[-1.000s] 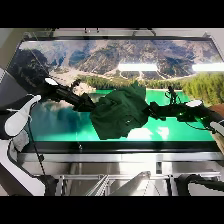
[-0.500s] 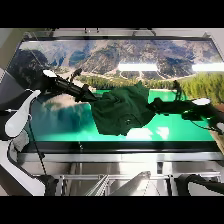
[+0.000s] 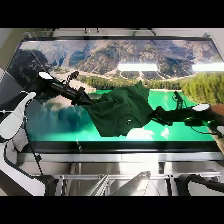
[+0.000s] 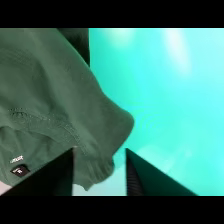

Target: Fold the shirts.

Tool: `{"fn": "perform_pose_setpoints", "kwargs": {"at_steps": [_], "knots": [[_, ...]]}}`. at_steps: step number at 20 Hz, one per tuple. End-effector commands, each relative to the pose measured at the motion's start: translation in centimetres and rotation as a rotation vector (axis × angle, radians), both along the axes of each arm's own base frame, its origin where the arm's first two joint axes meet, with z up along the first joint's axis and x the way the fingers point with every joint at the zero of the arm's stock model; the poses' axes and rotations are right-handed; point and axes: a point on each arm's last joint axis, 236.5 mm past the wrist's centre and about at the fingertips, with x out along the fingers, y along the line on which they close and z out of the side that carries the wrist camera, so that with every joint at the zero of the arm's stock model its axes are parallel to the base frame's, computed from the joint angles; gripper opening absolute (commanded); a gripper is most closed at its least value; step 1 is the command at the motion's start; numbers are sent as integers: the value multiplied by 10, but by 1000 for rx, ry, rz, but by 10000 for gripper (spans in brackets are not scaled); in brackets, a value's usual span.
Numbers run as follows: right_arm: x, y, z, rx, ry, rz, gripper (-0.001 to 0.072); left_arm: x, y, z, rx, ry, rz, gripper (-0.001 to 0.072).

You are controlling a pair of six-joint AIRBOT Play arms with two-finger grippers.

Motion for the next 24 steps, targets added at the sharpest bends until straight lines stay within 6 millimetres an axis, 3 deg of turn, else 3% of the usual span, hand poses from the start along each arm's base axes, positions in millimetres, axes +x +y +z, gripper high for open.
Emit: {"fn": "perform_pose_setpoints", "kwargs": {"at_steps": [1,2,3,5,6,9,11,14,16,17,19,21,23,24], "knots": [[16,30,2,104,-60,-22,261,-6,3,-6,0,16,0,20],[23,35,13,138,-109,-17,74,-6,4,-4,-11,19,1,19],[29,37,26,165,-152,-2,24,-6,7,-1,-16,20,-3,19],[34,36,64,217,-222,35,23,-3,17,18,-31,-6,-7,19],[37,33,93,246,-280,49,23,0,24,34,-33,-41,2,19],[30,18,207,311,-539,104,23,0,49,101,-36,-176,25,19],[4,16,306,341,-790,137,23,-18,53,163,-80,-287,14,19],[-54,23,434,261,-1179,167,22,-63,30,303,-312,-582,19,19],[-97,30,497,176,-1392,172,22,-105,17,383,-399,-801,34,21],[-116,32,524,139,-1485,160,23,-126,12,409,-394,-880,28,22],[-143,31,564,29,-1632,123,23,-166,5,454,-373,-1040,7,23],[-153,28,586,-48,-1705,102,23,-189,5,497,-349,-1205,39,24],[-144,20,597,-51,-1716,63,22,-187,17,527,-286,-1340,97,24],[-132,17,594,-46,-1693,55,23,-175,26,530,-243,-1351,128,25]]}}
